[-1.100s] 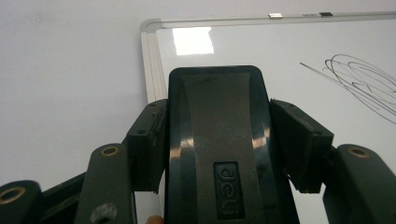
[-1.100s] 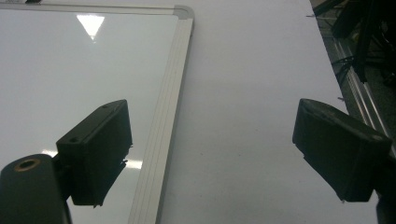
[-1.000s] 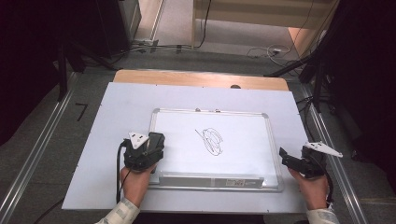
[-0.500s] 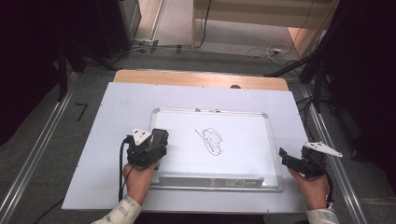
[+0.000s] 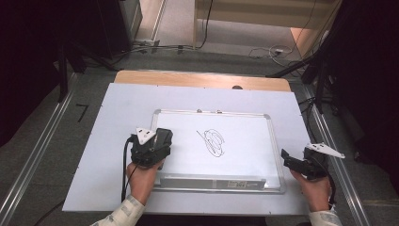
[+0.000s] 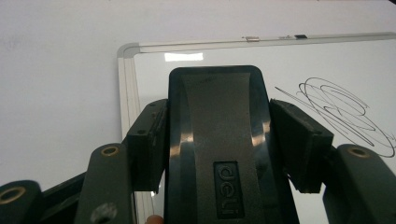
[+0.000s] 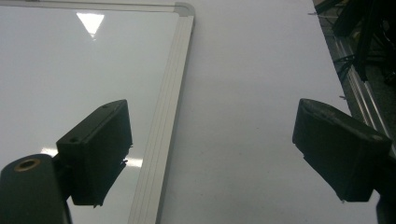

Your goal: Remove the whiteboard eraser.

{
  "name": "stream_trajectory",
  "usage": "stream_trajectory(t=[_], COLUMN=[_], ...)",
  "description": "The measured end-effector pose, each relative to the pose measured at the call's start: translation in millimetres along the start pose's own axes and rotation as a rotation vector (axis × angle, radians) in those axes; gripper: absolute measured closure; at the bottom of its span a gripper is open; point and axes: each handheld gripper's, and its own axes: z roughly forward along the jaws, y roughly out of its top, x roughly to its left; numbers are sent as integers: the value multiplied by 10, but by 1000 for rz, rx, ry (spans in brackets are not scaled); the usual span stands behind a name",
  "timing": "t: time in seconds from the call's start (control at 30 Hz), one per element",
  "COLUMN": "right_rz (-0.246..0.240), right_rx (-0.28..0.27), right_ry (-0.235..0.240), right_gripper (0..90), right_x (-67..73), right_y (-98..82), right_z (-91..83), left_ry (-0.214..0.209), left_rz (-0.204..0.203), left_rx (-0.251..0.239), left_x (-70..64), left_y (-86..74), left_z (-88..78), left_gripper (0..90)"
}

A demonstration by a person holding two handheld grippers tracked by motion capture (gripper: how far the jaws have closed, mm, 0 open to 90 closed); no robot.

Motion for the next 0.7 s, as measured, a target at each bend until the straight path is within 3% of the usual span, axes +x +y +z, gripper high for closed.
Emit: stream_trajectory(t=[0.7], right_rz=[-2], right_rx=[1], right_ry=[5], right_gripper=[105], right_x=[7], right_y=[3], right_z=[7], left_ry=[-13], left_rz=[9], left_rx=[-6], left_x=[-67], left_y=[37], left_z=[39], left_gripper=[408])
